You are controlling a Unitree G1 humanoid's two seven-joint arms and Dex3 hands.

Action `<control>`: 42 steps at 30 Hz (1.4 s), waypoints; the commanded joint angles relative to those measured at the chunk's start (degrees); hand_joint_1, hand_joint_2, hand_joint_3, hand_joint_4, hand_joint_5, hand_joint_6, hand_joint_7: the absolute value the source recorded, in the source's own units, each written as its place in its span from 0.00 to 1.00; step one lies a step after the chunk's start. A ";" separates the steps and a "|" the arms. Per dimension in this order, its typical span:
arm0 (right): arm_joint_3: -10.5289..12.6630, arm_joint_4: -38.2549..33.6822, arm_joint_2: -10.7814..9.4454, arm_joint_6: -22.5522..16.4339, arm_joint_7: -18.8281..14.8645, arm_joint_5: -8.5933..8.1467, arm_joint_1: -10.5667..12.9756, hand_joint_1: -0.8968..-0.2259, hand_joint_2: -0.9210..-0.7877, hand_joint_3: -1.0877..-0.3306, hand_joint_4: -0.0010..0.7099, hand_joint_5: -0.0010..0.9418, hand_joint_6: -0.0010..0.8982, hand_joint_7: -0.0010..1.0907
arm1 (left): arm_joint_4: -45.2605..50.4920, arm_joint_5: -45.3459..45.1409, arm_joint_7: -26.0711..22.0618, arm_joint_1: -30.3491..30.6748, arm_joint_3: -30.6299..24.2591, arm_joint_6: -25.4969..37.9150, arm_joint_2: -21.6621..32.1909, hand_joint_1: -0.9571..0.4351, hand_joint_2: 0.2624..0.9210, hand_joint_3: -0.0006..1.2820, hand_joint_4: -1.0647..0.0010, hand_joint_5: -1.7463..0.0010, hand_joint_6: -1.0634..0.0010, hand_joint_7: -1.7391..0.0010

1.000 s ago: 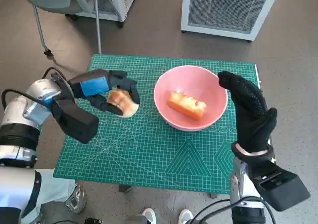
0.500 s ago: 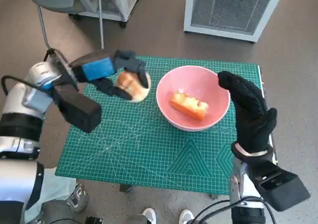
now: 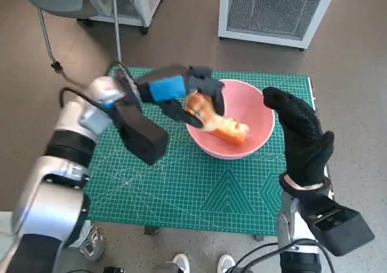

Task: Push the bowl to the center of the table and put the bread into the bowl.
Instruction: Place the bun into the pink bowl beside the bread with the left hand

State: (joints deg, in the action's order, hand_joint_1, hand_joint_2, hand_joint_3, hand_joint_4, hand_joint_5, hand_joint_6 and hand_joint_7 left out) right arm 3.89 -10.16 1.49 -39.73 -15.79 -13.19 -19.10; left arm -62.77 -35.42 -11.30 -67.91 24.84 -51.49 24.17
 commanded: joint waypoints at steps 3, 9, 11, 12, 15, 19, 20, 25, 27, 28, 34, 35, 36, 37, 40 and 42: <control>0.24 0.59 -0.03 0.42 0.47 0.25 1.86 0.59 0.00 0.33 0.23 0.27 0.00 0.61 | -2.00 -0.74 1.36 -0.23 0.95 0.39 -0.87 0.69 1.00 0.10 0.47 0.26 0.43 0.32; 0.46 0.49 -0.10 0.08 0.80 0.64 2.04 0.59 0.00 0.33 0.22 0.29 0.00 0.61 | -2.28 -0.62 1.37 0.44 1.14 1.79 -1.46 0.67 0.95 0.17 0.69 0.51 0.59 0.43; 0.53 0.46 -0.10 0.02 0.94 0.80 2.03 0.59 0.00 0.33 0.22 0.29 0.00 0.61 | -2.24 -0.60 0.89 0.59 1.28 2.46 -1.49 0.65 0.93 0.10 0.72 0.74 0.63 0.64; 0.55 0.46 -0.11 0.01 1.00 0.86 2.02 0.59 0.00 0.33 0.22 0.29 0.00 0.61 | -2.17 -0.60 0.65 0.63 1.35 2.76 -1.48 0.63 0.93 0.07 0.77 0.84 0.65 0.74; 0.62 0.38 -0.13 0.06 1.25 1.03 1.90 0.59 0.00 0.33 0.22 0.30 0.00 0.61 | -1.82 0.09 -1.11 0.67 1.20 4.13 -1.45 0.59 0.92 0.03 0.84 0.95 0.70 0.86; 0.55 0.28 -0.22 -0.03 1.67 1.43 1.80 0.59 0.00 0.33 0.21 0.31 0.00 0.61 | -0.83 1.67 -3.39 0.88 0.34 4.86 -1.27 0.53 0.93 0.02 0.87 0.99 0.72 0.92; 0.52 0.25 -0.25 -0.06 1.75 1.52 1.79 0.59 0.00 0.33 0.21 0.31 0.00 0.61 | -0.57 1.97 -3.74 0.94 0.17 4.97 -1.23 0.52 0.93 0.02 0.87 0.99 0.72 0.92; 0.40 -0.25 -0.34 -0.24 2.01 1.97 1.52 0.59 0.00 0.33 0.21 0.32 0.00 0.61 | 0.83 1.81 -2.57 1.40 -0.08 5.47 -0.87 0.45 0.94 0.01 0.88 1.00 0.71 0.93; 0.36 -0.43 -0.40 -0.28 2.04 2.14 1.41 0.59 0.00 0.33 0.20 0.33 0.00 0.61 | 1.17 1.93 -2.21 1.59 -0.28 5.68 -0.76 0.42 0.95 0.01 0.90 1.00 0.72 0.94; 0.34 -0.50 -0.43 -0.29 2.05 2.22 1.37 0.59 0.00 0.33 0.20 0.33 0.00 0.61 | 1.30 2.06 -2.11 1.69 -0.40 5.74 -0.73 0.40 0.97 0.01 0.92 1.00 0.73 0.95; 0.26 -0.80 -0.41 -0.16 1.91 2.18 1.04 0.59 0.00 0.33 0.20 0.34 0.00 0.61 | 2.10 1.16 1.03 2.16 -0.45 5.31 -0.14 0.31 1.00 0.09 0.95 1.00 0.77 0.96; 0.28 -0.86 -0.37 -0.14 1.87 2.13 0.96 0.59 0.00 0.33 0.20 0.34 0.00 0.61 | 2.12 1.19 1.55 2.26 -0.52 5.18 -0.06 0.30 1.00 0.11 0.95 1.00 0.77 0.96; 0.32 -0.88 -0.30 -0.09 1.86 2.10 0.90 0.59 0.00 0.33 0.20 0.34 0.00 0.61 | 2.18 1.44 2.07 2.52 -0.74 4.97 0.07 0.28 1.00 0.14 0.95 1.00 0.77 0.96; 0.35 -0.88 -0.26 -0.07 1.86 2.09 0.86 0.59 0.00 0.33 0.20 0.34 0.00 0.61 | 2.20 1.62 2.44 2.68 -0.86 4.83 0.15 0.28 1.00 0.16 0.95 1.00 0.76 0.96; 0.50 -0.67 -0.10 0.11 1.98 2.15 0.71 0.60 0.00 0.33 0.19 0.35 0.00 0.61 | 2.52 3.90 2.24 3.93 -2.42 3.94 0.50 0.28 1.00 0.20 0.93 0.99 0.75 0.96; 0.68 -0.47 0.06 0.35 2.11 2.17 0.50 0.60 0.00 0.33 0.19 0.35 0.00 0.61 | 2.91 6.89 0.76 5.08 -4.33 3.30 0.59 0.28 1.00 0.21 0.91 0.99 0.74 0.96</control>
State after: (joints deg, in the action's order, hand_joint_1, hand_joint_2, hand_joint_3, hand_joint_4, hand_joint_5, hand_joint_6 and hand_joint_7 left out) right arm 4.27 -10.16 1.35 -40.11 -14.27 -11.15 -18.84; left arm -60.97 -32.58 -9.58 -65.12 23.04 -46.97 23.92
